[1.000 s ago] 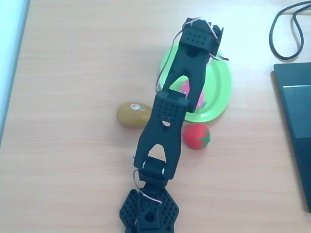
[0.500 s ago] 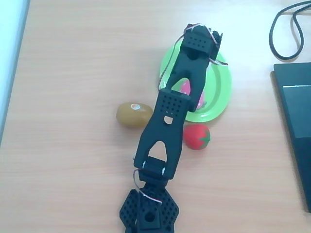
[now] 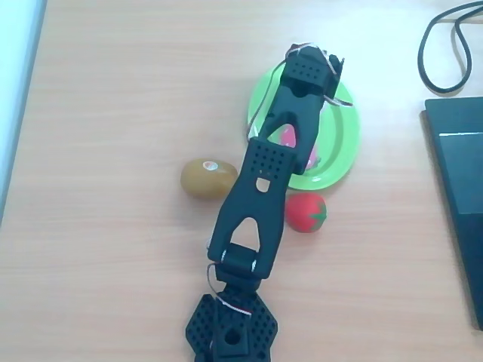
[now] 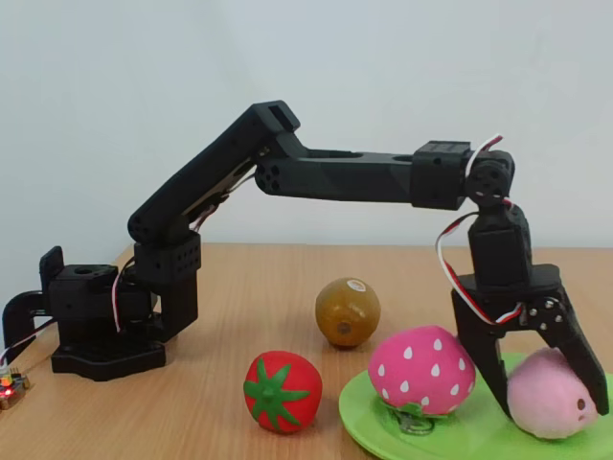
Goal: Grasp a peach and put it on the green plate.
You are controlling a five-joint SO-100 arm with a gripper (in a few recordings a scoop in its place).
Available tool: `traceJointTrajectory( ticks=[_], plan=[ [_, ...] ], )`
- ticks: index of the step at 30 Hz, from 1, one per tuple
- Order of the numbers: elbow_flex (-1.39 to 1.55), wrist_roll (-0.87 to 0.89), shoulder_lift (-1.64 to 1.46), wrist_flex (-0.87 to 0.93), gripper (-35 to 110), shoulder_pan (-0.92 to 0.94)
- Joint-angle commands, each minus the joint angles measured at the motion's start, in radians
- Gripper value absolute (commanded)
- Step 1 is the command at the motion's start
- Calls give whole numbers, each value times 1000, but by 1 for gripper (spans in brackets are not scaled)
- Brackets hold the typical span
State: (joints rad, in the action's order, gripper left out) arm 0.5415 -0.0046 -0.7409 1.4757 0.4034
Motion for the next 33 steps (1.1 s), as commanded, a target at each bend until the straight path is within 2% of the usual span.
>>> traceJointTrajectory(
  ticks=[1, 18, 33],
  plan=[
    [-21, -6, -18, 0, 32, 11],
    [-41, 63, -29, 8, 32, 14],
    [-41, 72, -54, 44, 45, 8]
  ],
)
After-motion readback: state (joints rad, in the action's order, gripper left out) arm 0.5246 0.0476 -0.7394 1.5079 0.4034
